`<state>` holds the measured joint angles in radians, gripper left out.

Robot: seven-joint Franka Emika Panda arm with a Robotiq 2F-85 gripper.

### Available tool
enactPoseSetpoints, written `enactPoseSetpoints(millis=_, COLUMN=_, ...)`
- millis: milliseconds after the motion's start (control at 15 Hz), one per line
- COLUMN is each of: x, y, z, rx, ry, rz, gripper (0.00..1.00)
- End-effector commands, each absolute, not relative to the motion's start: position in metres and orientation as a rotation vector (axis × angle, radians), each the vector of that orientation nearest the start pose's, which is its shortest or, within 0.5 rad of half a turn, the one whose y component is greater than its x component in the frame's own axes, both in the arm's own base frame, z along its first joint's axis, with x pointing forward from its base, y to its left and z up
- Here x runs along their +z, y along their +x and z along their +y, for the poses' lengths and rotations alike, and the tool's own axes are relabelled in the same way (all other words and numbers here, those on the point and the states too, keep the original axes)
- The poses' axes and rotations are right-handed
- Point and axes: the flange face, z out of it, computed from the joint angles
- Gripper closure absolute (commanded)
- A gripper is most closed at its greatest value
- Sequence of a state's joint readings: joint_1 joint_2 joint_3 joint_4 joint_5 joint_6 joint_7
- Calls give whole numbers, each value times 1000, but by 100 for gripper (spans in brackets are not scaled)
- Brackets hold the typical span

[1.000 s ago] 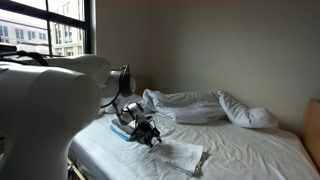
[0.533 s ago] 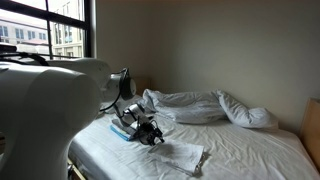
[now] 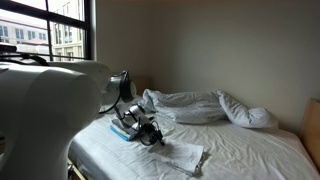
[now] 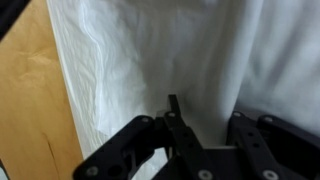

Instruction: Fold the sheet on the bed

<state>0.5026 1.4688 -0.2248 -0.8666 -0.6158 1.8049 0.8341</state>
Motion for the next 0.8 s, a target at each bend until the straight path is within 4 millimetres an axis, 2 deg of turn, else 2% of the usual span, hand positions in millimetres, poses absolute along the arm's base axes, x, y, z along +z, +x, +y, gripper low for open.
enactPoseSetpoints(millis=0, x=-27, y=673, z=202, rx=71, ry=2172, rz=-96, gripper=89)
enactPoseSetpoints(millis=200, x=-28, y=671, z=204, rx=81, ry=2152, rz=-73, gripper=96)
enactPoseSetpoints(millis=467, x=-23, y=674, z=211, rx=97, ry=2154, rz=-45, gripper=90)
enactPoseSetpoints(millis=733, x=-10, y=677, z=216, rx=103, ry=2170, rz=-39, gripper=90)
